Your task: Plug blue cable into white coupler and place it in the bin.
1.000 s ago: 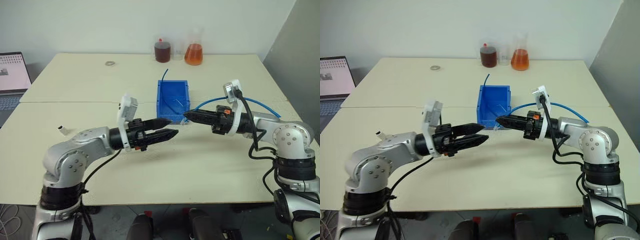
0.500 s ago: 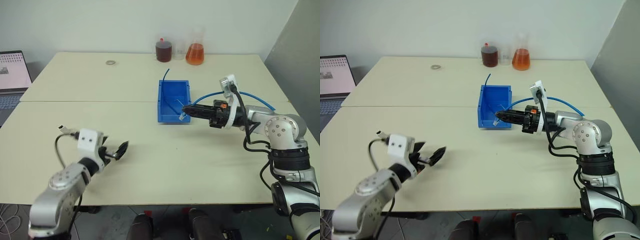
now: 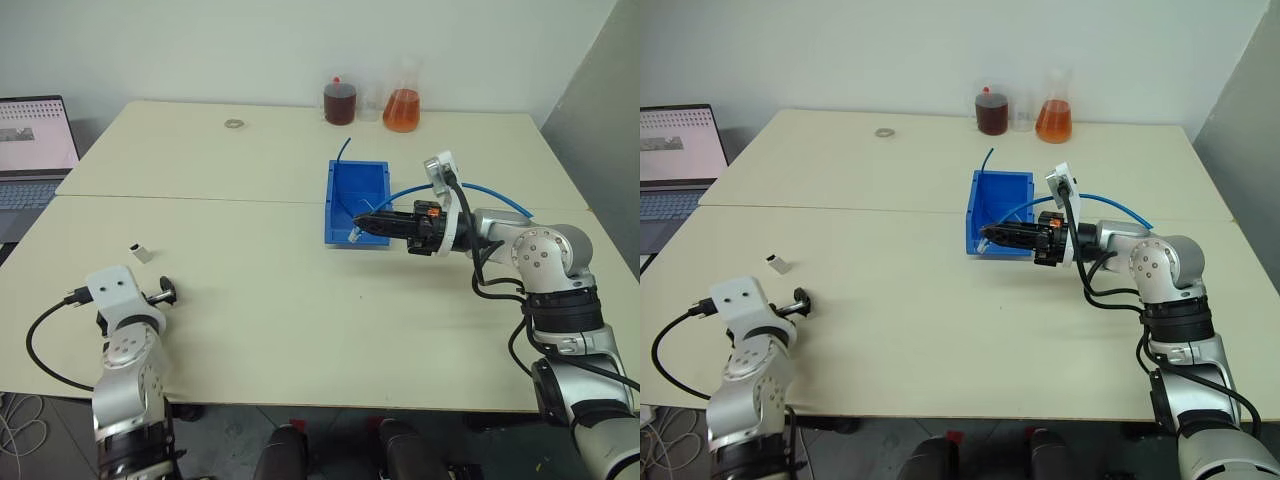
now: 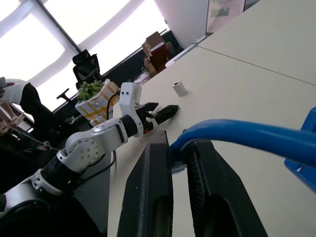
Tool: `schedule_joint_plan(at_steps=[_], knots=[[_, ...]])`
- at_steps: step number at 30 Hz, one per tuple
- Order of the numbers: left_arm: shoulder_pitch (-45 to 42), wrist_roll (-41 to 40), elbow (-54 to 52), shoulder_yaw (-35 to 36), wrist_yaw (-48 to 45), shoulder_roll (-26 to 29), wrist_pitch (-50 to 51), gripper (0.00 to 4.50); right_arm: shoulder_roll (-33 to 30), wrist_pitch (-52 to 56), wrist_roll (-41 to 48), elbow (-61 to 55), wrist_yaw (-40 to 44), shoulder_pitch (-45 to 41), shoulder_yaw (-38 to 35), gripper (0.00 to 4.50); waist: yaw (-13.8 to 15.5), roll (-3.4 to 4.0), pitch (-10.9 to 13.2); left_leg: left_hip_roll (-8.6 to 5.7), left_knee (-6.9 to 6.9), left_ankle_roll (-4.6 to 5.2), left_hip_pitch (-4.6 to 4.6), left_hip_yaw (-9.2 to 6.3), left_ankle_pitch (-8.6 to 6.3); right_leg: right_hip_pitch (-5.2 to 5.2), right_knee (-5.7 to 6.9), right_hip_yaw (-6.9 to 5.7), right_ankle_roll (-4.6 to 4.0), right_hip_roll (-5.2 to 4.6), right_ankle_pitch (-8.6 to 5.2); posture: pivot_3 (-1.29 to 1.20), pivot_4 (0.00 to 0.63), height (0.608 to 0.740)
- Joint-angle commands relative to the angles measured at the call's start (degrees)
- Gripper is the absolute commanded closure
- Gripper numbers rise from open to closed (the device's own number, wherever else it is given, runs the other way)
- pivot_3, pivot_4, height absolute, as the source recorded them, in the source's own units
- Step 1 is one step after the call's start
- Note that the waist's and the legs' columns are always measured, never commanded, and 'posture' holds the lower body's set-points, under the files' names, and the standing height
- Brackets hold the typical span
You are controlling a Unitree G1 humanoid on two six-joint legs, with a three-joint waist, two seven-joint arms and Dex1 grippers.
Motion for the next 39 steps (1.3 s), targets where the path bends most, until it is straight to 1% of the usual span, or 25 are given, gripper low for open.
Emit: schedule_joint_plan(at_steps=[1,4,10,14,18,22,23,25,28,31,36,39], knots=[[-5.6,0.4,9.1,1.9,0.9,2.1,-4.1,0.02,-0.4,-0.5,-0.1,-1.9,0.7,-1.1,-1.1,4.36,0.0,0.0,0.0,-0.02,0.0,0.0,0.0,0.0,0.0,-0.01,0.03,0.0,0.0,-0.01,0.0,0.0,0.15,0.74],[-9.2,-0.1,15.6,3.0,1.3,3.3,-5.6,0.02,-0.5,-0.3,-0.4,-2.8,0.4,-0.7,-1.2,4.36,-0.1,0.0,0.0,0.0,0.0,0.0,0.01,-0.01,0.0,-0.01,0.04,-0.02,0.0,0.0,0.0,0.0,0.15,0.74],[-14.1,-2.0,24.6,4.1,-0.3,4.8,-9.2,0.02,-1.2,0.5,-0.3,-5.0,-0.5,1.0,-1.7,4.36,-0.2,0.0,0.0,0.01,0.01,0.0,0.04,-0.04,0.0,-0.02,0.14,-0.05,-0.01,0.0,0.0,0.0,0.15,0.74],[-16.1,-3.1,27.8,3.7,-2.2,4.6,-10.3,0.02,-1.4,1.1,0.1,-6.1,-1.3,1.5,-2.3,4.36,-0.2,0.01,0.0,0.0,0.01,-0.01,0.05,-0.04,0.01,-0.01,0.17,-0.05,-0.01,0.0,0.0,0.0,0.15,0.74],[-17.7,-4.1,29.6,4.4,-2.2,4.3,-11.5,0.02,-1.6,1.2,0.0,-6.2,-2.0,1.4,-2.8,4.36,-0.1,0.02,0.0,-0.01,0.01,-0.01,0.06,-0.04,0.01,-0.01,0.2,-0.04,-0.01,-0.01,0.0,0.0,0.15,0.74],[-18.3,-4.6,29.9,4.6,-0.8,4.0,-11.4,0.7,-1.8,1.4,0.0,-6.6,-2.5,1.7,-3.1,4.36,-0.1,0.02,0.0,-0.03,0.03,-0.02,0.05,-0.05,0.01,-0.01,0.22,-0.05,-0.01,-0.02,0.0,0.0,0.15,0.74],[-18.2,-4.4,29.6,4.5,-0.3,3.9,-11.1,1.02,-1.8,1.4,0.0,-6.5,-2.7,1.7,-3.2,4.36,-0.1,0.02,0.0,-0.03,0.03,-0.02,0.05,-0.05,0.01,-0.01,0.22,-0.05,-0.01,-0.02,0.0,0.0,0.15,0.74],[-18.1,-4.8,28.7,5.0,0.8,3.4,-10.5,1.17,-1.9,1.3,-0.3,-6.5,-3.1,1.8,-3.3,4.36,-0.1,0.02,0.0,-0.03,0.03,-0.02,0.06,-0.05,0.02,-0.01,0.24,-0.04,0.0,-0.02,0.0,0.0,0.15,0.74],[-17.9,-4.2,27.4,4.2,1.3,3.2,-9.9,1.95,-1.8,1.3,-0.3,-6.7,-3.3,2.1,-3.3,4.36,0.0,0.02,0.0,-0.04,0.03,-0.02,0.05,-0.05,0.01,-0.01,0.23,-0.05,-0.01,-0.04,0.0,0.0,0.15,0.74],[-18.2,-4.3,27.2,4.2,1.7,3.2,-9.3,2.5,-1.5,1.3,-0.2,-6.4,-3.6,1.8,-3.4,4.36,0.0,0.02,0.0,-0.05,0.04,-0.02,0.05,-0.05,0.02,-0.01,0.24,-0.05,-0.01,-0.04,0.0,0.0,0.15,0.74],[-18.4,-3.5,27.3,3.6,1.9,3.7,-9.0,3.56,-1.3,0.7,-0.6,-5.2,-3.8,1.1,-3.6,4.36,0.0,0.02,0.0,-0.05,0.04,-0.03,0.05,-0.05,0.02,-0.01,0.25,-0.05,-0.01,-0.04,0.0,0.0,0.15,0.74],[-18.3,-3.4,26.8,3.7,2.0,4.0,-8.2,3.7,-1.1,0.3,-0.8,-4.7,-3.9,0.9,-3.6,4.36,0.0,0.02,0.0,-0.05,0.04,-0.02,0.05,-0.05,0.02,-0.01,0.25,-0.05,-0.01,-0.04,0.0,0.0,0.15,0.74]])
